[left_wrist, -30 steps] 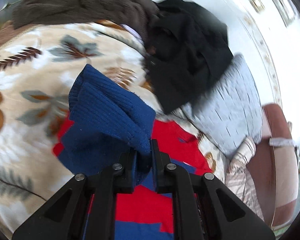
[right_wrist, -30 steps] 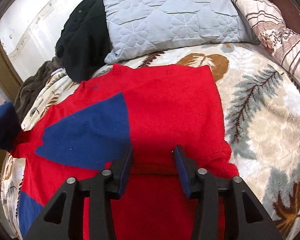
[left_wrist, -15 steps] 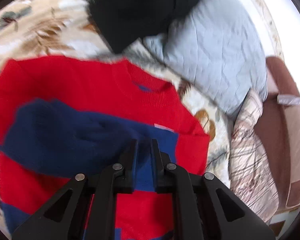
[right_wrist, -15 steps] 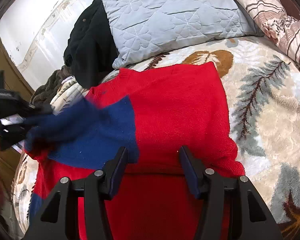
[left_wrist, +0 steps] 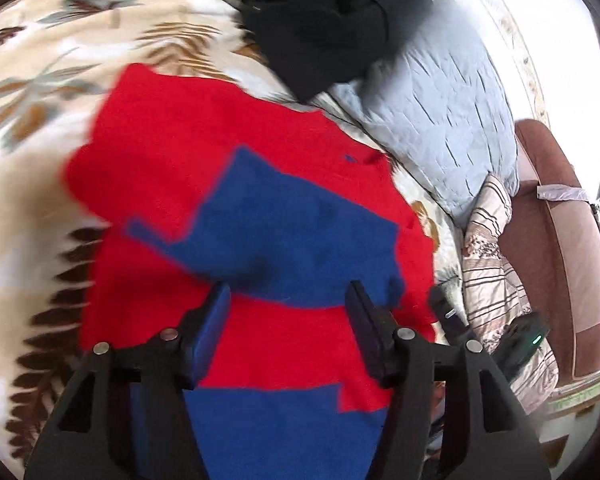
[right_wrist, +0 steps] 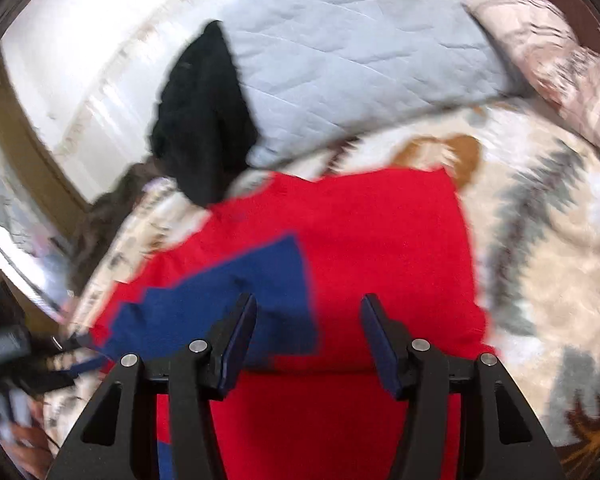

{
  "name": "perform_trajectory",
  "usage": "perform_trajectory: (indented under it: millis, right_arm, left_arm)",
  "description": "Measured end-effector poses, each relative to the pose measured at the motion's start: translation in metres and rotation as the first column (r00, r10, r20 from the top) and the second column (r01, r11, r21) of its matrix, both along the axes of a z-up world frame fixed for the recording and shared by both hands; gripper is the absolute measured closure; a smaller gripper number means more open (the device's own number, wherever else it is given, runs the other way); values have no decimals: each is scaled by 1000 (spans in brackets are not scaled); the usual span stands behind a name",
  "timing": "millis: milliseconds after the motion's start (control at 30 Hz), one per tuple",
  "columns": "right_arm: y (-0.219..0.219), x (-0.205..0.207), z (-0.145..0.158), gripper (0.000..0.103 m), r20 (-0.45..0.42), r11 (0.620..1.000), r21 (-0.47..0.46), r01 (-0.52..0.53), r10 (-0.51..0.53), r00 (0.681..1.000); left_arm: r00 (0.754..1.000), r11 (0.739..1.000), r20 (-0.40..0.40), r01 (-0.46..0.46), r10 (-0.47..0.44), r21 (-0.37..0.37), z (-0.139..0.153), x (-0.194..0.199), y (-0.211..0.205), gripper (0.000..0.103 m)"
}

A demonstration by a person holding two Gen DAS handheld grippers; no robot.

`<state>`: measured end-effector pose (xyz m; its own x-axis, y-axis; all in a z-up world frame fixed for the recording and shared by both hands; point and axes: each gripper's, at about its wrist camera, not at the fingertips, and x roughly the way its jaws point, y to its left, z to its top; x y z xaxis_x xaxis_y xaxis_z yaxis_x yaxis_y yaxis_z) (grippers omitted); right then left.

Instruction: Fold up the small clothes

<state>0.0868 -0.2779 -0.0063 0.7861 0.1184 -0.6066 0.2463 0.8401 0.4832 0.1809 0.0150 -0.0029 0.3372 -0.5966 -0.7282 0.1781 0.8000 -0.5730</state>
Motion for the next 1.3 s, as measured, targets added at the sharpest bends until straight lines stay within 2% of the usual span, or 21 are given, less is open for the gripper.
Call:
perform_trajectory:
  millis: [133, 200, 233, 267, 333, 400, 500, 633, 933, 1100, 1167, 1267, 1300]
  right_arm:
    - [29, 35, -17, 39, -111, 998, 14, -63, 64, 992]
    - [37, 44, -26, 39, -115, 996, 49, -75, 80, 990]
    - [42, 45, -28, 44, -105, 995, 58, -86, 91, 990]
    - [47, 48, -28, 64, -98, 994, 51, -99, 104, 990]
    - [55, 54, -27, 96, -95, 990, 35, -138, 141, 985]
    - [53, 51, -20, 96, -67, 991, 7, -135, 135, 989]
    - [41, 45, -8, 98, -31, 995, -15, -101, 101, 994]
    - [9, 34, 5, 98, -2, 1000, -20, -15, 15, 1000]
    - [-64, 3, 3, 98, -17, 988, -25, 155, -156, 988]
    - [-82, 3, -26, 98, -117, 982, -44, 185, -189, 975]
    - [-85, 4, -39, 99, -159, 983, -21, 183, -184, 970]
    - [-91, -6, -28, 92, -139, 970, 34, 241, -234, 962]
    - [-92, -11, -24, 92, -119, 966, 48, 254, -247, 962]
  left_arm:
    - [999, 999, -35, 11, -12, -32, -27, 0, 5, 45]
    - [998, 999, -52, 25, -26, -20, -36, 4, 2, 45]
    - [998, 1000, -55, 22, -23, -20, -37, 6, 2, 45]
    - [998, 999, -55, 19, -21, -33, -36, 8, 2, 45]
    - [999, 999, -47, 14, -16, -39, -32, 12, 4, 45]
    - [999, 999, -49, 4, -6, -35, -31, 15, 6, 45]
    - [996, 997, -87, -15, 8, -78, -35, 20, 13, 45]
    - [993, 994, -108, -53, 43, -98, -37, 23, 21, 45]
    - [990, 992, -114, -94, 84, -80, -39, 27, 27, 45]
    - [991, 996, -108, -80, 75, -47, -37, 28, 24, 45]
    - [992, 997, -109, -66, 62, -41, -35, 27, 23, 45]
    - [997, 995, -78, 8, -16, -104, -23, 21, 18, 45]
    - [998, 991, -38, 44, -49, -126, -13, 17, 15, 44]
